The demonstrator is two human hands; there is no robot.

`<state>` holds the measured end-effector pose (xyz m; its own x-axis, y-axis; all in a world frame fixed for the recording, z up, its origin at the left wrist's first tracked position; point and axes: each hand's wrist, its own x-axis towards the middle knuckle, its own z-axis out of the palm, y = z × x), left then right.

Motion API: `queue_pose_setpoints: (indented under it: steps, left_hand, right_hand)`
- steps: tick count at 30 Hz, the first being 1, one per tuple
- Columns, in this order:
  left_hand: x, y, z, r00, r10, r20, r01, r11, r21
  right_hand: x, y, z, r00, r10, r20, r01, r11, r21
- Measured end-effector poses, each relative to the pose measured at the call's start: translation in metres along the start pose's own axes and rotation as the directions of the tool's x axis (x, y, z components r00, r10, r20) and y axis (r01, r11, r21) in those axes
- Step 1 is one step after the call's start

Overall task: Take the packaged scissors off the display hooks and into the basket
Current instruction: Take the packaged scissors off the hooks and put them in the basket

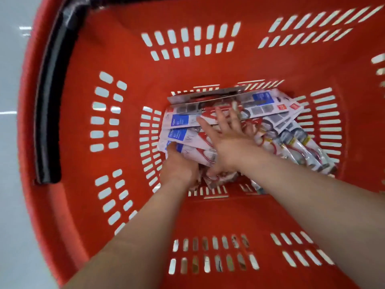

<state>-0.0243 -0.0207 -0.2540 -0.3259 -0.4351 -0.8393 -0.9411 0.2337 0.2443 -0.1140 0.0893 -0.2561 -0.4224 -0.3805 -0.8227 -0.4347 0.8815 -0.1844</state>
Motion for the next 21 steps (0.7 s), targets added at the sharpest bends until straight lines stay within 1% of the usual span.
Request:
queue_pose_setpoints:
  steps: [3, 6, 7, 8, 10, 11, 12, 14, 15, 16, 17, 18, 19, 20, 21]
  left_hand:
    - [0.014, -0.001, 0.005, 0.991, -0.080, -0.111, 0.059, 0.983, -0.175]
    - [0.013, 0.006, 0.005, 0.974, -0.114, -0.194, 0.039, 0.935, -0.353]
    - [0.010, 0.011, 0.006, 0.971, -0.136, -0.195, 0.033, 0.890, -0.454]
    - [0.007, 0.016, 0.007, 0.973, -0.155, -0.169, 0.032, 0.821, -0.570]
    - [0.003, 0.031, 0.010, 0.983, -0.152, -0.100, 0.020, 0.638, -0.770]
    - [0.004, 0.039, 0.011, 0.986, -0.146, -0.078, 0.020, 0.570, -0.822]
    - [0.005, 0.047, 0.011, 0.985, -0.158, -0.074, 0.022, 0.533, -0.846]
    - [0.012, 0.057, 0.011, 0.976, -0.204, -0.070, 0.048, 0.519, -0.853]
    - [0.013, 0.060, 0.011, 0.974, -0.216, -0.076, 0.056, 0.545, -0.837]
    - [0.014, 0.058, 0.012, 0.972, -0.214, -0.101, 0.047, 0.593, -0.804]
    - [0.012, 0.055, 0.013, 0.968, -0.199, -0.150, 0.019, 0.659, -0.752]
    - [0.009, 0.049, 0.013, 0.965, -0.171, -0.201, -0.013, 0.731, -0.683]
    - [0.005, 0.042, 0.012, 0.961, -0.130, -0.245, -0.050, 0.788, -0.614]
    - [0.001, 0.036, 0.010, 0.960, -0.088, -0.265, -0.085, 0.813, -0.577]
    - [-0.003, 0.031, 0.006, 0.966, -0.043, -0.256, -0.116, 0.812, -0.572]
  right_hand:
    - [0.016, -0.012, 0.007, 0.999, 0.048, -0.010, -0.048, 0.996, -0.072]
    - [0.012, -0.016, -0.007, 0.997, 0.044, -0.069, -0.054, 0.987, -0.150]
    - [0.009, -0.018, -0.014, 0.995, 0.041, -0.089, -0.056, 0.984, -0.168]
    - [0.006, -0.019, -0.022, 0.994, 0.040, -0.101, -0.059, 0.981, -0.185]
    - [-0.001, -0.023, -0.034, 0.993, 0.038, -0.109, -0.059, 0.977, -0.203]
    - [-0.007, -0.026, -0.038, 0.992, 0.029, -0.121, -0.052, 0.980, -0.193]
    - [-0.013, -0.028, -0.039, 0.988, 0.012, -0.154, -0.039, 0.984, -0.173]
    - [-0.028, -0.028, -0.034, 0.968, -0.042, -0.247, 0.011, 0.992, -0.124]
    - [-0.037, -0.026, -0.030, 0.958, -0.085, -0.272, 0.058, 0.993, -0.103]
    - [-0.047, -0.022, -0.025, 0.955, -0.141, -0.263, 0.126, 0.989, -0.072]
    - [-0.055, -0.016, -0.020, 0.953, -0.196, -0.232, 0.201, 0.980, -0.002]
    - [-0.065, -0.009, -0.019, 0.957, -0.225, -0.182, 0.252, 0.957, 0.144]
    - [-0.074, -0.001, -0.022, 0.972, -0.212, -0.105, 0.236, 0.903, 0.360]
    - [-0.082, 0.006, -0.027, 0.986, -0.163, -0.046, 0.159, 0.798, 0.582]
    - [-0.086, 0.018, -0.027, 0.998, -0.058, -0.033, 0.063, 0.666, 0.743]
